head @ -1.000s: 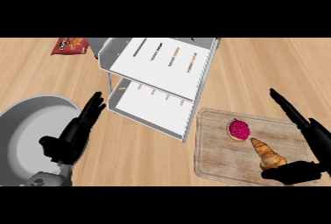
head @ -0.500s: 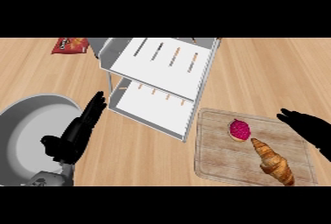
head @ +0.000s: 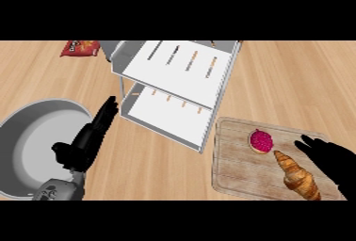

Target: Pick the croissant from the cutting board and place it in the tiered basket

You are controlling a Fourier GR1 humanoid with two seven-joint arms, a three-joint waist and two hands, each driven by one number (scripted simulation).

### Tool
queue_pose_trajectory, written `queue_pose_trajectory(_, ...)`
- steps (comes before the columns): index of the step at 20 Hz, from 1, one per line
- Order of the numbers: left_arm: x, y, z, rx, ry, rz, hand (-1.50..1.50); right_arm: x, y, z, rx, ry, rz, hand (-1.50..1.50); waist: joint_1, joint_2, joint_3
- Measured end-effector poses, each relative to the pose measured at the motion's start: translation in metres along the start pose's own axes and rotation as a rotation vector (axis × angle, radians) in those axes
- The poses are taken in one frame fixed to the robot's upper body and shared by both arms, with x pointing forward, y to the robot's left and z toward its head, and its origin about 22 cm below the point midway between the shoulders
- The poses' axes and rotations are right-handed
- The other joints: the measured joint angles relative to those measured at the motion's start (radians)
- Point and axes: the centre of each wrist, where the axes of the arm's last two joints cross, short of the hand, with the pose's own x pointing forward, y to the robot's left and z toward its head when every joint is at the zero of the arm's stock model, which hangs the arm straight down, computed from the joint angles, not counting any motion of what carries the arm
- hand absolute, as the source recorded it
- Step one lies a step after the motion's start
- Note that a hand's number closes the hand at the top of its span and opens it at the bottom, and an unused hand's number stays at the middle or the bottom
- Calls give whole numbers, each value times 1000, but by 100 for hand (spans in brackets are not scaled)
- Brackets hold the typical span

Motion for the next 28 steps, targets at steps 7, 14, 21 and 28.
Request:
queue_pose_trajectory(7, 2, -5, -1, -3, -2, 7, 0, 0, 26, -13, -15, 139, 61, -150, 7, 3, -3)
queue_pose_trajectory(14, 2, -5, -2, -6, -4, 3, 0, -10, 56, -36, 26, 179, 34, -150, 7, 4, -2)
queue_pose_trajectory(21, 0, 0, -3, -7, -11, 8, 0, -27, 76, -53, 25, 210, 18, -150, 6, 2, -1)
queue_pose_trajectory(28, -1, -2, -6, -10, -12, -1, 0, -42, 94, -73, 45, 237, 11, -150, 8, 2, 0)
